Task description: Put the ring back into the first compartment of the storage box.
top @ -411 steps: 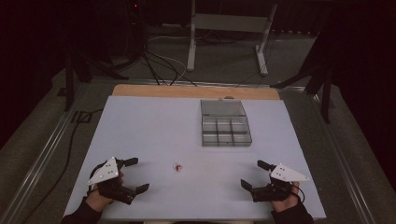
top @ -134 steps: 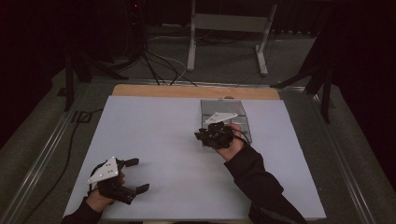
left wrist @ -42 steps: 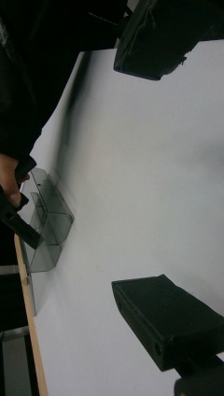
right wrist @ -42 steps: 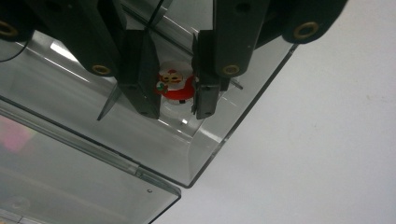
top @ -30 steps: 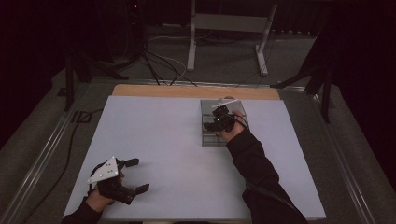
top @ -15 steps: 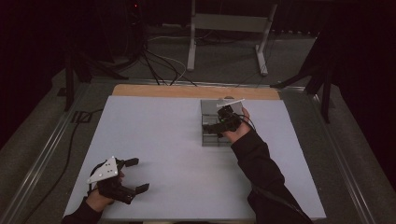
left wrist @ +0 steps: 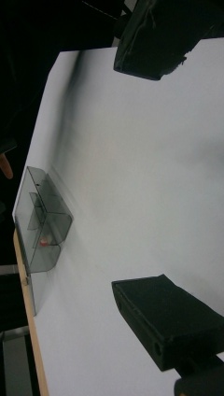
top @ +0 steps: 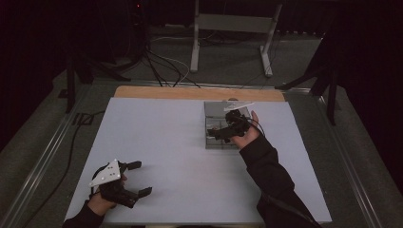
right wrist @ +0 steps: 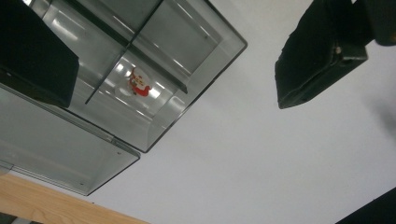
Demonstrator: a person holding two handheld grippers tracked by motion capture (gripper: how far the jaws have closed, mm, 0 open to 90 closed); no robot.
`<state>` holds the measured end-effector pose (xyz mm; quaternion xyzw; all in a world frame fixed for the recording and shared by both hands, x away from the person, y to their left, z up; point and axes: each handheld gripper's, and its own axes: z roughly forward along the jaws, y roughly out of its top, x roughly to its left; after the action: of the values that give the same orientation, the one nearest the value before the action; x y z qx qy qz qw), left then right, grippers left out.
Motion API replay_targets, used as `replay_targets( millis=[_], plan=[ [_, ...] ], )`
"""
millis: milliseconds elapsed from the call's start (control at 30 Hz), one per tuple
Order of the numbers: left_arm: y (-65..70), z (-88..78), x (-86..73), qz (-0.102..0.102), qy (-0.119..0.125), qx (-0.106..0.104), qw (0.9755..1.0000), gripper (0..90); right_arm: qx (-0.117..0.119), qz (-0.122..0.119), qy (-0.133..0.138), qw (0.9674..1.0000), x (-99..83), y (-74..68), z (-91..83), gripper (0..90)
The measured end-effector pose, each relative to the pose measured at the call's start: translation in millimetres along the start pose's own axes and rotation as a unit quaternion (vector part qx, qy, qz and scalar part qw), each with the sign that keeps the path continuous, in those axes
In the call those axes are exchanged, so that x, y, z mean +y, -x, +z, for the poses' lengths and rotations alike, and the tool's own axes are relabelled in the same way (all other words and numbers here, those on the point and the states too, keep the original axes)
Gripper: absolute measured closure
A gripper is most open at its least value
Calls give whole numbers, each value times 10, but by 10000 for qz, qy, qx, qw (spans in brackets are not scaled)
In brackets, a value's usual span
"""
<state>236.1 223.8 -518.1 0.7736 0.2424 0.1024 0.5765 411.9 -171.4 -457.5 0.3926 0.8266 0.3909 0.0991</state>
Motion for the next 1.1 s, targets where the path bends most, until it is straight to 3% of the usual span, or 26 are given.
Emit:
replay_targets(
  millis=[433, 667, 933, 1100],
  plan=[
    [5, -4, 3, 18, 8, 9, 10000, 4, 319, -214, 105, 9992, -129, -117, -235, 0],
    [3, 6, 3, 31, -12, -10, 10000, 4, 498, -344, 219, 9979, -272, -148, -424, 0],
    [2, 10, 8, 7, 3, -11, 10000, 4, 529, -471, 268, 9971, -491, -170, -593, 0],
    [-2, 12, 6, 5, 4, -22, 10000, 4, 687, -272, 244, 9970, -678, -145, -654, 0]
  ],
)
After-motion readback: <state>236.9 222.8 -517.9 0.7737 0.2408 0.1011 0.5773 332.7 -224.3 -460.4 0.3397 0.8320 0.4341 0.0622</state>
